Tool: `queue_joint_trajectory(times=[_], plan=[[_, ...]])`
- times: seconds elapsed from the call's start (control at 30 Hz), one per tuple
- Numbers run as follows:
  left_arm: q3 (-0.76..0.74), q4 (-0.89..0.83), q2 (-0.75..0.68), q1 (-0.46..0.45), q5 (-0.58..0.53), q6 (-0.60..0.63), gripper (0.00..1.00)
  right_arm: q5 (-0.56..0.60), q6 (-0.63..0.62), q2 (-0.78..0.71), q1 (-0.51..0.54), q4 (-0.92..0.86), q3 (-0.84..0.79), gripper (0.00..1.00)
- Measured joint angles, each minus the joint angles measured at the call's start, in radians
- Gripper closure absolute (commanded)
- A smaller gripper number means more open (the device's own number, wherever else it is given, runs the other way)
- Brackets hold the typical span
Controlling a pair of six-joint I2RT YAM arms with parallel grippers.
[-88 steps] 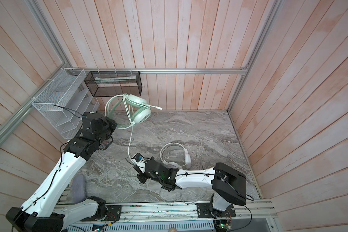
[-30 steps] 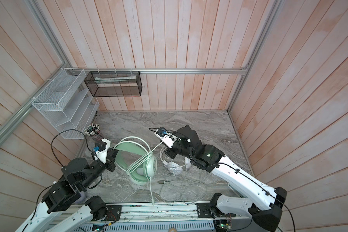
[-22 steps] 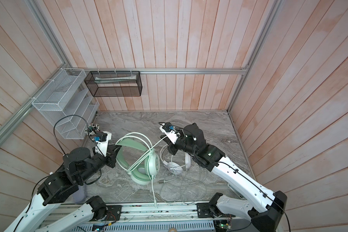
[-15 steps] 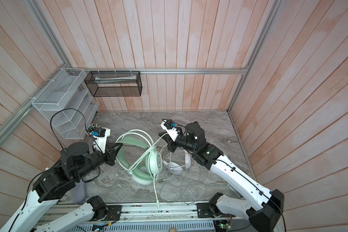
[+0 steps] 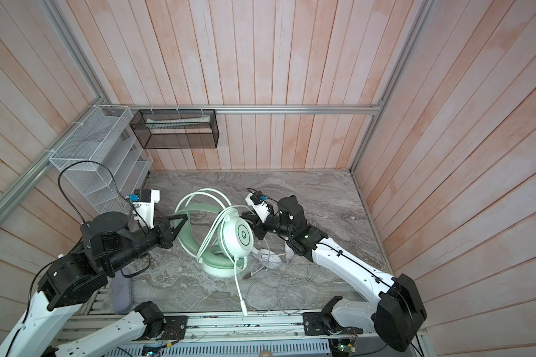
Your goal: Wrap the headphones
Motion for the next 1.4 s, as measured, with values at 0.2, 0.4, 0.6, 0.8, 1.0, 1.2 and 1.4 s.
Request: queue_joint_trajectory(times=[0.2,0.4,0.6,0.8,1.0,1.2,1.4], plan=[[0.016,0.040,0.022,0.063,0.041,-0.092,1.00,-0.018,0.055,-0.001,0.000,0.087,-0.066,0.75],[0.023,0.055,0.060,0.109,0.072,-0.151,1.00,-0.024,0.091,-0.006,0.000,0.150,-0.126,0.69],[0.048,0.073,0.089,0.124,0.082,-0.176,1.00,-0.024,0.114,-0.040,0.000,0.177,-0.199,0.64],[0.062,0.097,0.106,0.138,0.098,-0.181,1.00,-0.020,0.133,-0.097,0.000,0.195,-0.286,0.58],[0.062,0.100,0.117,0.147,0.105,-0.185,1.00,-0.020,0.152,-0.120,0.000,0.216,-0.352,0.57],[0.062,0.106,0.121,0.150,0.107,-0.185,1.00,-0.024,0.191,-0.115,0.000,0.275,-0.407,0.53],[0.062,0.119,0.125,0.151,0.119,-0.185,1.00,-0.049,0.242,-0.050,0.018,0.404,-0.415,0.52]])
